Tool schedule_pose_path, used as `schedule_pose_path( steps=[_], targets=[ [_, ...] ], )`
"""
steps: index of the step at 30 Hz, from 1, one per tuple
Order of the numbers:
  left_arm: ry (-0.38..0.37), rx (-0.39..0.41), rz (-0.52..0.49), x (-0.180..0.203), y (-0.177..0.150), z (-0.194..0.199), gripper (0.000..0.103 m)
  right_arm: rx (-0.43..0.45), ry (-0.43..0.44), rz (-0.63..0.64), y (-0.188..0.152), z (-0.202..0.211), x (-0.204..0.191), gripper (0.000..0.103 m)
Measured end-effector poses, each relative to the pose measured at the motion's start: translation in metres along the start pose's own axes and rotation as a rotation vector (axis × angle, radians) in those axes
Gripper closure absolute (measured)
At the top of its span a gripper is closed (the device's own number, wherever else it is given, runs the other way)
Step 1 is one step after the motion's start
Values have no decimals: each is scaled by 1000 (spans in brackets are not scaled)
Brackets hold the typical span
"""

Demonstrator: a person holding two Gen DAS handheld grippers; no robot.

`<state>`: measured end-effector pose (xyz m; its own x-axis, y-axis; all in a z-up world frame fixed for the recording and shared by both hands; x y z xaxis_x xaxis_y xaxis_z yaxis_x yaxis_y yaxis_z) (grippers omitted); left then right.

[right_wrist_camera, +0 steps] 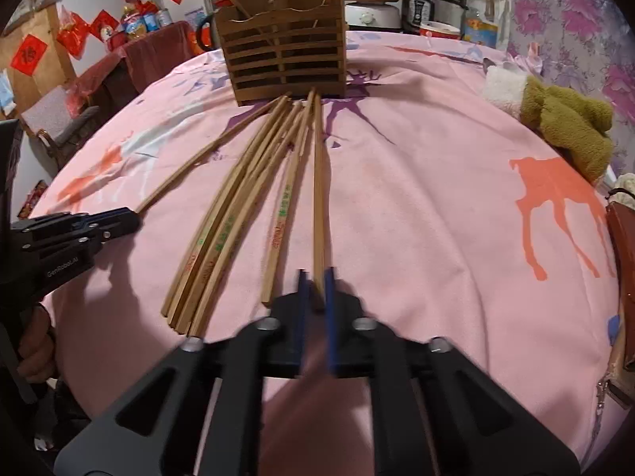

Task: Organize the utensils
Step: 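Close the right gripper on one bamboo chopstick while the left gripper grasps another, then lift both held chopsticks and lower them into the wooden holder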

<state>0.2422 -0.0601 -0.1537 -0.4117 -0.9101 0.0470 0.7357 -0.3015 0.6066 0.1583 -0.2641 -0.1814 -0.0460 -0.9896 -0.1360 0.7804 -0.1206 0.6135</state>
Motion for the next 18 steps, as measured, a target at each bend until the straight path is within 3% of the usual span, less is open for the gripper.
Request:
schedule_pose_path(
  steps=[3, 7, 14, 18],
  targets=[
    [-23, 16, 22, 4, 0, 6, 94, 30, 5, -23, 4, 10, 3, 97],
    [7, 70, -15, 15, 11, 30, 94, 103, 7, -30, 17, 35, 7, 97],
    [59, 220, -49, 24, 52, 85, 97, 259, 12, -24, 52, 84, 10, 97],
    [36, 284, -31, 24, 78, 111, 97, 327, 35, -35, 73, 105, 13, 97]
  ],
)
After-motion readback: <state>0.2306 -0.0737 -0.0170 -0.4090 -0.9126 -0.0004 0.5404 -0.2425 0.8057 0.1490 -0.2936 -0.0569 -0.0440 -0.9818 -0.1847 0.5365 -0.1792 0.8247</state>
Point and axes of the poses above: each gripper's, at about its wrist camera, not at the fingertips, and z roughly against the way its jaws point, x to its right, y to its top, the point moved 4 cm from there along -z, roughly the way its jaws point, and after that the axes turned 2 degrees about -z, right-handed, at the moved point
